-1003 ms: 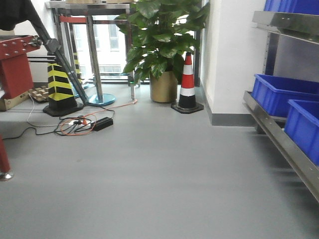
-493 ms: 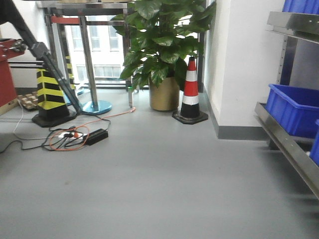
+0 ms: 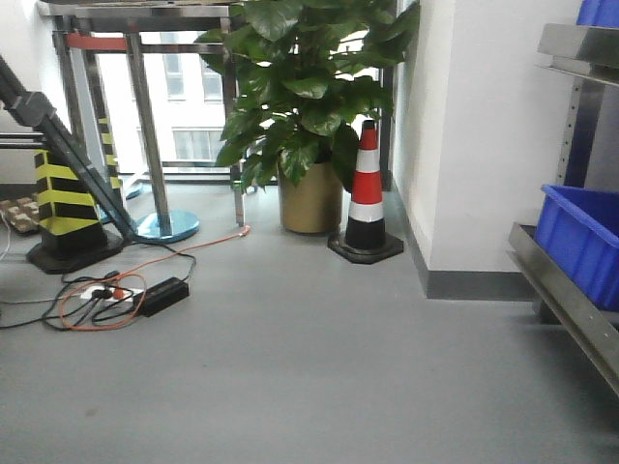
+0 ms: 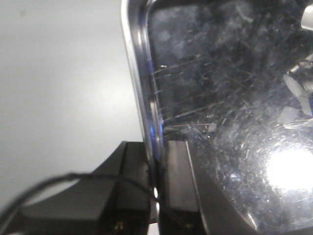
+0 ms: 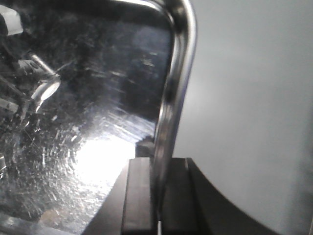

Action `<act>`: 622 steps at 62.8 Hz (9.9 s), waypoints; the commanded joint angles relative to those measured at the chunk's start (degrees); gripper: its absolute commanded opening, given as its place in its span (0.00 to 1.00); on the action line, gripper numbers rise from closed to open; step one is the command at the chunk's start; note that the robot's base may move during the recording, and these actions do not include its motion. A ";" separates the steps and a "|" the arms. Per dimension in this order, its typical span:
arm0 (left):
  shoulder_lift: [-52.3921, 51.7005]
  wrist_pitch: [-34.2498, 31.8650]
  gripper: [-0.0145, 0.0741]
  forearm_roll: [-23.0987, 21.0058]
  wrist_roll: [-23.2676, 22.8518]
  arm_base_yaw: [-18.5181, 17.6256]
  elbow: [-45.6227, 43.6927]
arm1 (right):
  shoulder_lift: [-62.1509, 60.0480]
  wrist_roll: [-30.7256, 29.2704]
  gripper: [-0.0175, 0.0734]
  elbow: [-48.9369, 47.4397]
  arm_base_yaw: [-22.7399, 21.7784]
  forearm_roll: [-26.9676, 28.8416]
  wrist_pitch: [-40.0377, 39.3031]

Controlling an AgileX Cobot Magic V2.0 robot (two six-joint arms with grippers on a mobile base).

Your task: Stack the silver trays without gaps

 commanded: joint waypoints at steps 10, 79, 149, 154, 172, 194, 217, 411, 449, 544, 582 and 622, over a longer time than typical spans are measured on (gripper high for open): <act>-1.74 2.99 0.11 2.98 1.74 0.05 -1.40 | -2.58 -1.26 0.26 -2.32 -0.14 -2.44 -2.61; -1.66 2.99 0.11 2.85 1.74 0.05 -1.40 | -2.58 -1.26 0.26 -2.32 -0.14 -2.44 -2.61; -1.66 2.99 0.11 2.95 1.74 0.05 -1.40 | -2.58 -1.26 0.26 -2.32 -0.14 -2.44 -2.61; -1.66 2.99 0.11 2.95 1.74 0.05 -1.40 | -2.58 -1.26 0.26 -2.32 -0.14 -2.44 -2.61; -1.66 2.99 0.11 2.95 1.74 0.05 -1.40 | -2.58 -1.26 0.26 -2.32 -0.14 -2.44 -2.61; -1.66 2.99 0.11 2.95 1.74 0.05 -1.40 | -2.58 -1.26 0.26 -2.32 -0.14 -2.44 -2.61; -1.66 2.99 0.11 2.95 1.74 0.05 -1.40 | -2.58 -1.26 0.26 -2.32 -0.14 -2.44 -2.61; 10.54 -1.40 0.11 2.32 11.89 17.21 -9.69 | 10.33 7.69 0.26 -2.42 -0.15 7.45 -15.98; 14.99 -0.90 0.78 -0.02 17.27 17.84 -10.19 | 12.33 7.69 0.88 -2.42 -0.28 7.43 -15.40; -52.79 -44.27 0.11 -24.65 30.87 17.71 50.91 | -54.57 4.39 0.25 61.09 14.84 -19.18 -55.68; -53.86 -44.74 0.11 -24.65 30.87 17.71 52.12 | -58.34 4.39 0.25 63.40 14.84 -19.24 -54.47; -56.49 -44.74 0.11 -24.65 30.87 17.71 52.34 | -58.34 4.39 0.25 63.40 14.78 -19.24 -54.47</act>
